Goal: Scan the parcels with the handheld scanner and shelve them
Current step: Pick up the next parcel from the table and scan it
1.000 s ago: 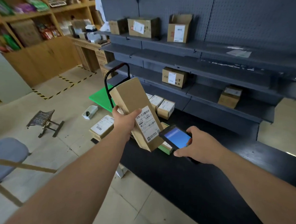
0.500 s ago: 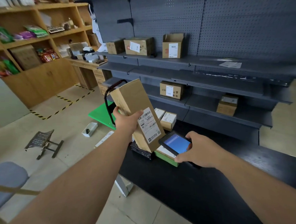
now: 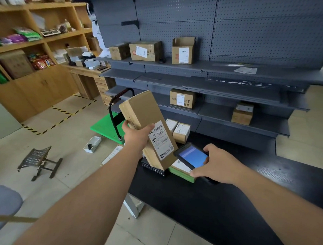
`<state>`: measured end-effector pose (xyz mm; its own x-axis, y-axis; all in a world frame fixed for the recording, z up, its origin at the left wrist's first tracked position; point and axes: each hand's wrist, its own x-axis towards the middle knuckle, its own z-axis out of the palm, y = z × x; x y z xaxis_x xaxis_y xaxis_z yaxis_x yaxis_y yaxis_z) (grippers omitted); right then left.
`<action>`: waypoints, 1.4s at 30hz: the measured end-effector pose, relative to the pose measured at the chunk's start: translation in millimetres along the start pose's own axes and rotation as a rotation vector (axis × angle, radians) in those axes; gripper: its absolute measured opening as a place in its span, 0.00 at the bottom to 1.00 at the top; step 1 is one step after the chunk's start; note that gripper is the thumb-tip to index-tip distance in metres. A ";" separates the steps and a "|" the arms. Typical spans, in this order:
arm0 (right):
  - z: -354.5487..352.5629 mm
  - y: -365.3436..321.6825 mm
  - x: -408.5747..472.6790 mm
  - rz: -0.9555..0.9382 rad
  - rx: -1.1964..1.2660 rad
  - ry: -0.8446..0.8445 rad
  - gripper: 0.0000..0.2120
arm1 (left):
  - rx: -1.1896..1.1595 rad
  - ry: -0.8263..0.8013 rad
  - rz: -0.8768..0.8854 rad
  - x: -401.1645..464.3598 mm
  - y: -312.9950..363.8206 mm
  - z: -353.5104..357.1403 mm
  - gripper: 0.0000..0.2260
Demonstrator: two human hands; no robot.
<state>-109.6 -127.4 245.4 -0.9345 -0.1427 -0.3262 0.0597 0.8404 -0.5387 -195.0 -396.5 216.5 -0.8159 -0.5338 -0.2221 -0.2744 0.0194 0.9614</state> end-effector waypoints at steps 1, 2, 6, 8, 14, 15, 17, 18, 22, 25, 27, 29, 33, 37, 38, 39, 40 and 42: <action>-0.4 2.1 -0.8 0.019 0.019 0.013 0.41 | -0.002 -0.017 0.006 -0.5 -1.7 2.7 0.53; -0.8 4.9 -1.7 0.042 0.040 0.030 0.41 | -0.005 -0.037 0.003 0.8 -5.1 6.5 0.51; -2.4 22.0 -9.8 0.172 0.144 0.128 0.42 | -0.012 -0.164 -0.069 1.5 -19.0 29.2 0.46; -0.8 35.5 -17.4 0.246 0.208 0.186 0.40 | -0.003 -0.249 -0.101 -0.8 -28.1 45.0 0.45; 10.9 84.2 -54.2 0.488 0.383 0.366 0.36 | 0.105 -0.503 -0.225 -26.4 -64.7 102.9 0.47; 13.5 93.1 -62.2 0.526 0.389 0.386 0.37 | 0.130 -0.551 -0.236 -34.4 -71.5 112.3 0.47; 18.0 110.3 -79.6 0.596 0.423 0.434 0.38 | 0.171 -0.632 -0.249 -51.6 -83.5 130.6 0.43; 19.3 118.0 -89.3 0.625 0.437 0.457 0.38 | 0.191 -0.663 -0.257 -60.6 -88.7 139.3 0.41; 22.2 146.0 -131.9 0.717 0.487 0.545 0.34 | 0.271 -0.784 -0.265 -106.4 -93.3 166.8 0.38; 23.6 167.4 -168.2 0.752 0.513 0.599 0.39 | 0.294 -0.886 -0.229 -144.6 -92.0 183.7 0.40; 24.4 180.8 -195.2 0.760 0.535 0.624 0.42 | 0.321 -0.943 -0.205 -172.4 -91.9 192.4 0.41; 25.7 194.6 -225.6 0.776 0.567 0.665 0.44 | 0.360 -0.993 -0.190 -204.3 -93.4 200.1 0.41; 34.2 227.8 -292.5 0.842 0.609 0.745 0.48 | 0.441 -1.099 -0.170 -279.9 -102.4 210.7 0.39; 48.7 263.8 -368.3 0.924 0.631 0.823 0.40 | 0.529 -1.203 -0.126 -363.3 -120.6 213.3 0.35; 52.3 271.5 -387.4 0.943 0.639 0.848 0.37 | 0.556 -1.231 -0.114 -383.5 -126.3 213.5 0.35; 56.0 279.4 -406.0 0.959 0.652 0.873 0.37 | 0.582 -1.261 -0.104 -403.7 -132.2 213.6 0.34; 59.8 286.9 -425.0 0.972 0.672 0.892 0.37 | 0.599 -1.286 -0.098 -423.0 -139.4 214.5 0.35; 66.5 301.4 -460.8 1.000 0.702 0.917 0.38 | 0.629 -1.320 -0.078 -461.2 -152.6 217.0 0.36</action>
<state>362.4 156.9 181.7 -0.2835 0.8996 -0.3321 0.6808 -0.0551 -0.7304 112.8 30.2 137.0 -0.5571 0.5881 -0.5863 -0.2286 0.5702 0.7891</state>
